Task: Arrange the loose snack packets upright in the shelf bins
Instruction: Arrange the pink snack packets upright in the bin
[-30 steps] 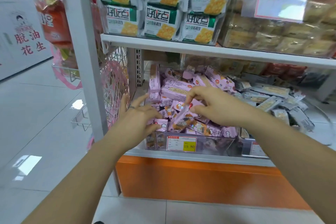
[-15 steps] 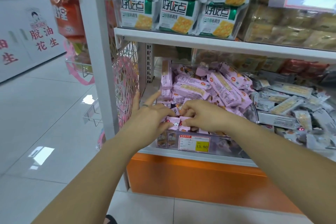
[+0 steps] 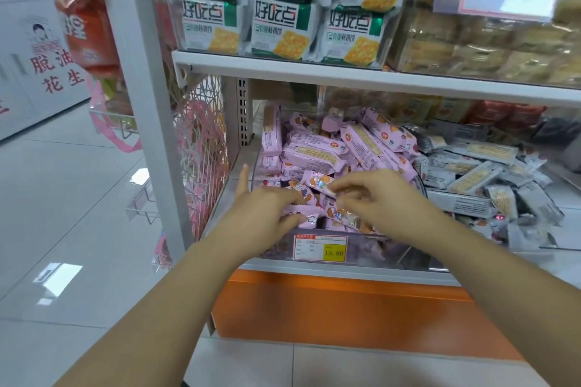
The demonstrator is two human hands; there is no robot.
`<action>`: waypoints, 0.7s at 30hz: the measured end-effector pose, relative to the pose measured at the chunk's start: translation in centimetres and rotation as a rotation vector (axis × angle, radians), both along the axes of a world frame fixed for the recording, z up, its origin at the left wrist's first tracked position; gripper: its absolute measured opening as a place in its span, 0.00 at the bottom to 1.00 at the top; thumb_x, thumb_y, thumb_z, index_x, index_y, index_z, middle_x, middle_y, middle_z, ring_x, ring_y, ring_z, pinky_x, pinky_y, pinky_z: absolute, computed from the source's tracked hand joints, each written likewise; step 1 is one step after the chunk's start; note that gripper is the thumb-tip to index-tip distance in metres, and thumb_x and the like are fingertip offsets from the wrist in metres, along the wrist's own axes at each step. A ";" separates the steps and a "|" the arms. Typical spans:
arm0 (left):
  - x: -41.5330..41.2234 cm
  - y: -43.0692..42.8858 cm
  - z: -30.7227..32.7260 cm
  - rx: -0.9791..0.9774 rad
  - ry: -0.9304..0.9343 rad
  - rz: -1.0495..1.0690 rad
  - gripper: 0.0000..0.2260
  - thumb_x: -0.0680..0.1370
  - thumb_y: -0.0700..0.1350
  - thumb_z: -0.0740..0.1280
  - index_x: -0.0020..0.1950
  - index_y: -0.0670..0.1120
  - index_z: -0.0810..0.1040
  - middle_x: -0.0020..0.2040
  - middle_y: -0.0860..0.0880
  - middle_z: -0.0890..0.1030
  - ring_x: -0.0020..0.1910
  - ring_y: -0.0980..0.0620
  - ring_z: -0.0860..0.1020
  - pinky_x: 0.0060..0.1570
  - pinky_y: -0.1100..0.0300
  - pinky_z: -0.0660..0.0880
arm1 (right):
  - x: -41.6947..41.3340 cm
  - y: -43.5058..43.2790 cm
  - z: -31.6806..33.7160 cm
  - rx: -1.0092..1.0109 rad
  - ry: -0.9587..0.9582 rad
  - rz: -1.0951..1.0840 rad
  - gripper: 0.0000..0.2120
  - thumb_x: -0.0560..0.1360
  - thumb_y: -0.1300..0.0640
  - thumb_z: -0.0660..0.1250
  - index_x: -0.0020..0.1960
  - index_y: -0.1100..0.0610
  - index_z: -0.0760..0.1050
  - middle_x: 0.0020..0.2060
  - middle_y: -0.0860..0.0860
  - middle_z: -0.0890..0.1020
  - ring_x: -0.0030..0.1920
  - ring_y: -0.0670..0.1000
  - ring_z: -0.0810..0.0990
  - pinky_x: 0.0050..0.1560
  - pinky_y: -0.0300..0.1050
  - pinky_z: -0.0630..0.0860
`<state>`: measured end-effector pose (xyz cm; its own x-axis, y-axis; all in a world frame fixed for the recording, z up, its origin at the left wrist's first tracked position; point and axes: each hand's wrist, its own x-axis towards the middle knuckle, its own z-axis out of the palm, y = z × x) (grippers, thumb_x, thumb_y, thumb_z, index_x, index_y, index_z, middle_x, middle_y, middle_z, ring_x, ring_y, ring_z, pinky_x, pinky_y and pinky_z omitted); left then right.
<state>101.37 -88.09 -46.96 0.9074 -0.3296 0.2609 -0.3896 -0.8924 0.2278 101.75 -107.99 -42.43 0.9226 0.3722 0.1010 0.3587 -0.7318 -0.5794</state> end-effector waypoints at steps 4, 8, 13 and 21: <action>-0.3 -0.1 0.4 -0.033 0.015 0.028 0.14 0.80 0.54 0.62 0.64 0.53 0.75 0.51 0.53 0.83 0.53 0.54 0.79 0.74 0.45 0.37 | -0.5 -2.3 -0.1 -0.084 -0.206 -0.119 0.14 0.75 0.60 0.68 0.61 0.53 0.78 0.52 0.47 0.82 0.45 0.42 0.76 0.48 0.29 0.71; -0.2 0.0 0.3 -0.053 0.035 0.041 0.12 0.79 0.52 0.64 0.61 0.51 0.77 0.29 0.57 0.73 0.40 0.53 0.78 0.75 0.47 0.43 | -0.8 -2.8 -1.4 -0.216 -0.294 -0.113 0.19 0.76 0.57 0.68 0.66 0.52 0.73 0.58 0.49 0.80 0.47 0.46 0.76 0.52 0.38 0.70; 0.1 0.2 -0.2 -0.082 0.063 0.030 0.12 0.79 0.53 0.65 0.60 0.52 0.76 0.24 0.58 0.69 0.32 0.58 0.69 0.75 0.50 0.47 | -1.0 -2.2 -2.1 -0.416 -0.290 -0.087 0.22 0.78 0.54 0.64 0.71 0.49 0.67 0.63 0.49 0.76 0.64 0.51 0.70 0.56 0.51 0.75; -0.2 0.0 0.2 -0.058 0.064 0.033 0.14 0.79 0.54 0.64 0.62 0.53 0.76 0.26 0.60 0.67 0.40 0.51 0.78 0.74 0.50 0.49 | -1.0 -2.5 -1.4 -0.277 -0.369 -0.103 0.17 0.76 0.56 0.67 0.65 0.50 0.74 0.53 0.50 0.80 0.52 0.51 0.76 0.50 0.49 0.76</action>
